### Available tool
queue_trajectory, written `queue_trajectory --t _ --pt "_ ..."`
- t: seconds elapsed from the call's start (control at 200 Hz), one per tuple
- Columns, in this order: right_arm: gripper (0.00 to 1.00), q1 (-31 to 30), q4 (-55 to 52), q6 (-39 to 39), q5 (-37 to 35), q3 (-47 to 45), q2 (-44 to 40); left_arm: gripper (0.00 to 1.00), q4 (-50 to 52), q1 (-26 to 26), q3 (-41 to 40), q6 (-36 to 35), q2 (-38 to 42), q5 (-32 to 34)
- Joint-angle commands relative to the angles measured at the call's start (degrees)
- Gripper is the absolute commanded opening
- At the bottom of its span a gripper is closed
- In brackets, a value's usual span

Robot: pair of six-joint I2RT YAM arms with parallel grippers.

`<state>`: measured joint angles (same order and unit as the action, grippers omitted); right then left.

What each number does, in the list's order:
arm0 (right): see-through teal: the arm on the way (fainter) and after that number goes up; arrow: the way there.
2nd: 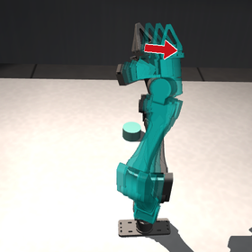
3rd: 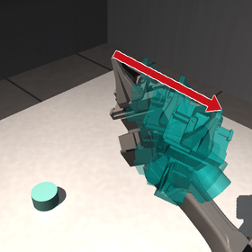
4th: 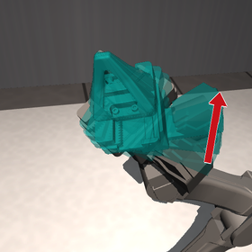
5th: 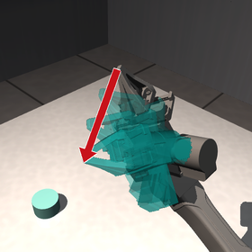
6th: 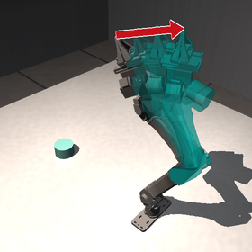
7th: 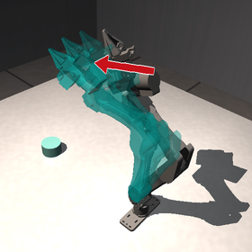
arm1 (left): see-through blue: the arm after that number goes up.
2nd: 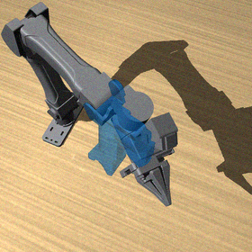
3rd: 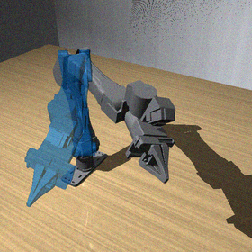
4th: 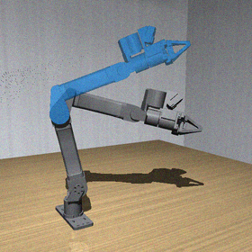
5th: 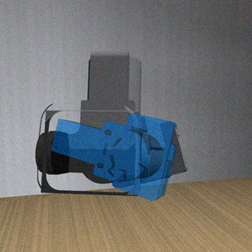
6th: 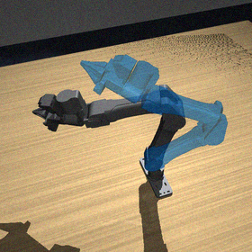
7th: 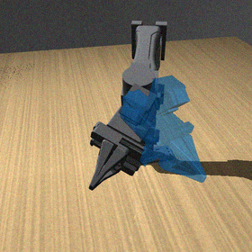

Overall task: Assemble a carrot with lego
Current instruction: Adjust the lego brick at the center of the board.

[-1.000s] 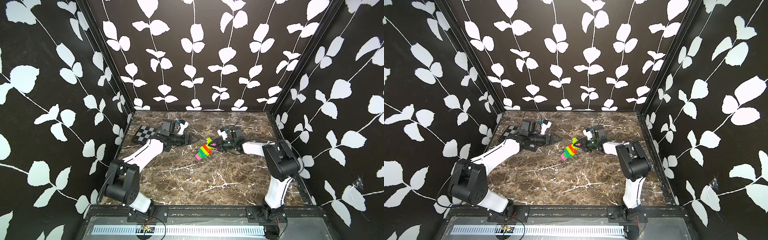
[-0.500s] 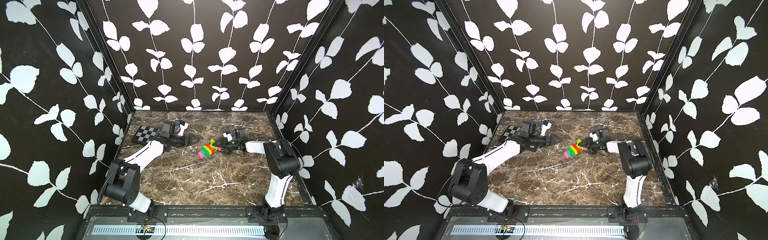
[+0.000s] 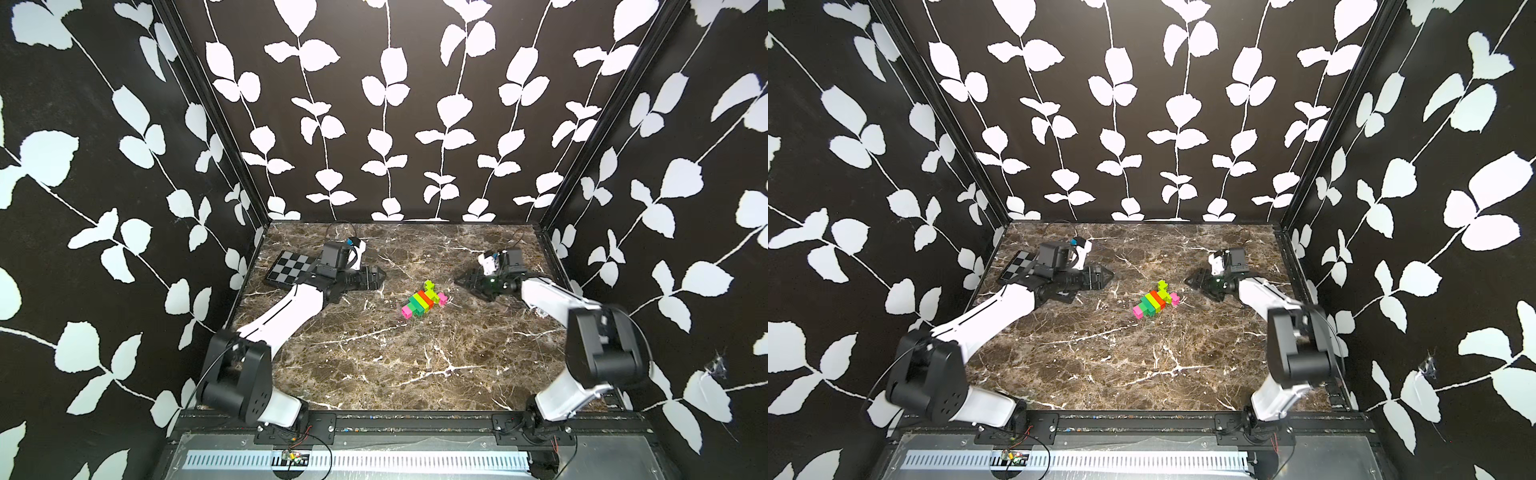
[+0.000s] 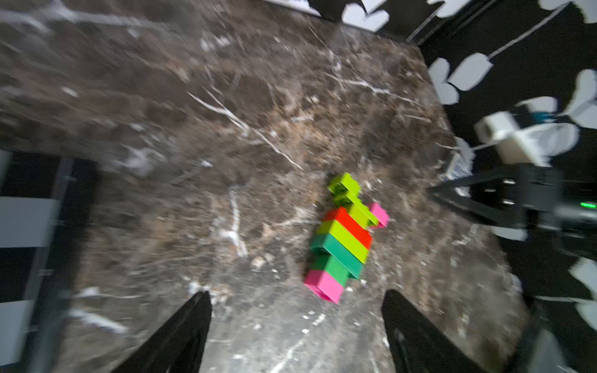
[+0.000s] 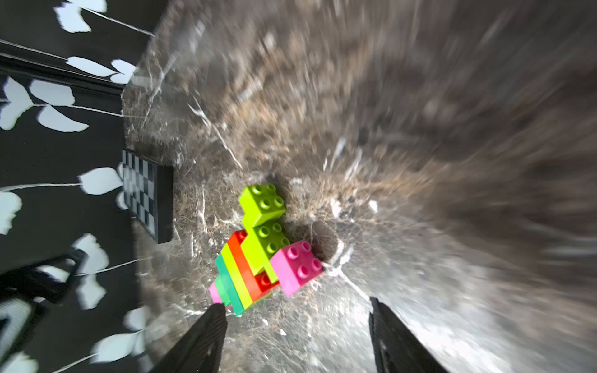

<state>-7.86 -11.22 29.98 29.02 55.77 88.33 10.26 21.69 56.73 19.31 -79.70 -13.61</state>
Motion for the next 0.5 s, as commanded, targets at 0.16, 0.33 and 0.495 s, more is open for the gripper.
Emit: queue_trajectory --t 0.16,0.33,0.495 --pt "0.88 -0.15 10.8 -18.13 -42.06 -18.65 -25.97 0.99 -14.31 -0.91 -14.67 -17.2 16.59 40.11" --pt "0.99 1.68 28.11 -21.47 -53.18 -30.55 -29.07 0.99 -24.0 -5.34 -22.0 -21.65 15.69 39.52" --pt "0.99 4.47 38.36 -22.52 -48.85 -32.94 -19.94 0.99 -33.14 -10.1 -27.83 -26.05 10.51 32.1"
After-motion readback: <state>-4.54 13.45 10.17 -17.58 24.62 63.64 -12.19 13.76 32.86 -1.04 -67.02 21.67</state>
